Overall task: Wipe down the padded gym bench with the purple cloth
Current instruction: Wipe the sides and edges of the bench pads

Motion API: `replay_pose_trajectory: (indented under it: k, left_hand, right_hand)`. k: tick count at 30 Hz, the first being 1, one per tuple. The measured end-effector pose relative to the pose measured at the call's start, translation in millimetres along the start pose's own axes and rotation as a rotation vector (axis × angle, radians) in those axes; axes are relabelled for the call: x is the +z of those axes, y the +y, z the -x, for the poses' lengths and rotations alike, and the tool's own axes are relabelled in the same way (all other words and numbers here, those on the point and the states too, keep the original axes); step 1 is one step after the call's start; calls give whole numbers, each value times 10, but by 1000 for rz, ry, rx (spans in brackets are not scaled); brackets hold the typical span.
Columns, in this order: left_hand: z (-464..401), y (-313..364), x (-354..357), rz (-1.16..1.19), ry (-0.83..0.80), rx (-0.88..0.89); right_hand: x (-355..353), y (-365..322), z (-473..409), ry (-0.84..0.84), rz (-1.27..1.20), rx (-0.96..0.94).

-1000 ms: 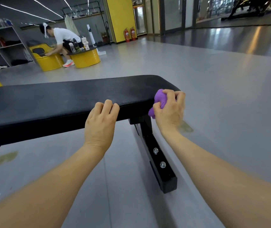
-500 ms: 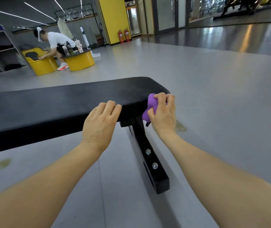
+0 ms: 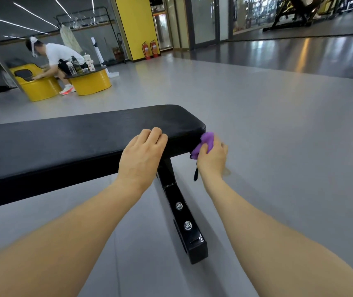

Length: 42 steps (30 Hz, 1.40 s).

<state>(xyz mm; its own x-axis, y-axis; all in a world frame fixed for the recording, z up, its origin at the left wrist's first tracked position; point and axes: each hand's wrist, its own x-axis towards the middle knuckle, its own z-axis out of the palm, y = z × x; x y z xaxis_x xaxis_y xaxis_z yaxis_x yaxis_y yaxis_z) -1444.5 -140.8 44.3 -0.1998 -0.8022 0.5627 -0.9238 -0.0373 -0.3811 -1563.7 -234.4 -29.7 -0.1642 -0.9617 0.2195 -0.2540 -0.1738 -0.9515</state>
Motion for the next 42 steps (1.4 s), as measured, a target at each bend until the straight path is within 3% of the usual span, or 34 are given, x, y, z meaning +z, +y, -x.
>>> replay_pose_trajectory:
  k: [3, 7, 8, 14, 20, 25, 31, 42]
  left_hand:
    - [-10, 0, 35, 2, 4, 2]
    - [-17, -26, 45, 7, 17, 14]
    - [-20, -28, 52, 8, 23, 14]
    - [-34, -17, 80, 2, 44, 3]
    - [-36, -13, 85, 48, 38, -7]
    - [-52, 7, 56, 57, 10, -13]
    - [83, -117, -16, 64, 33, 52]
    - [531, -620, -215, 65, 43, -42]
  right_hand:
    - [33, 276, 123, -156, 57, 89]
    - [-26, 4, -227, 178, -182, 201]
    - [-64, -79, -318, 190, -225, 182]
    - [-199, -170, -302, -21, -164, 92]
    - [-280, -193, 0, -44, -125, 58]
    - [-243, -298, 335, -240, -51, -90]
    - [-283, -412, 59, 97, -216, 193]
    - [301, -875, 849, 18, -176, 95]
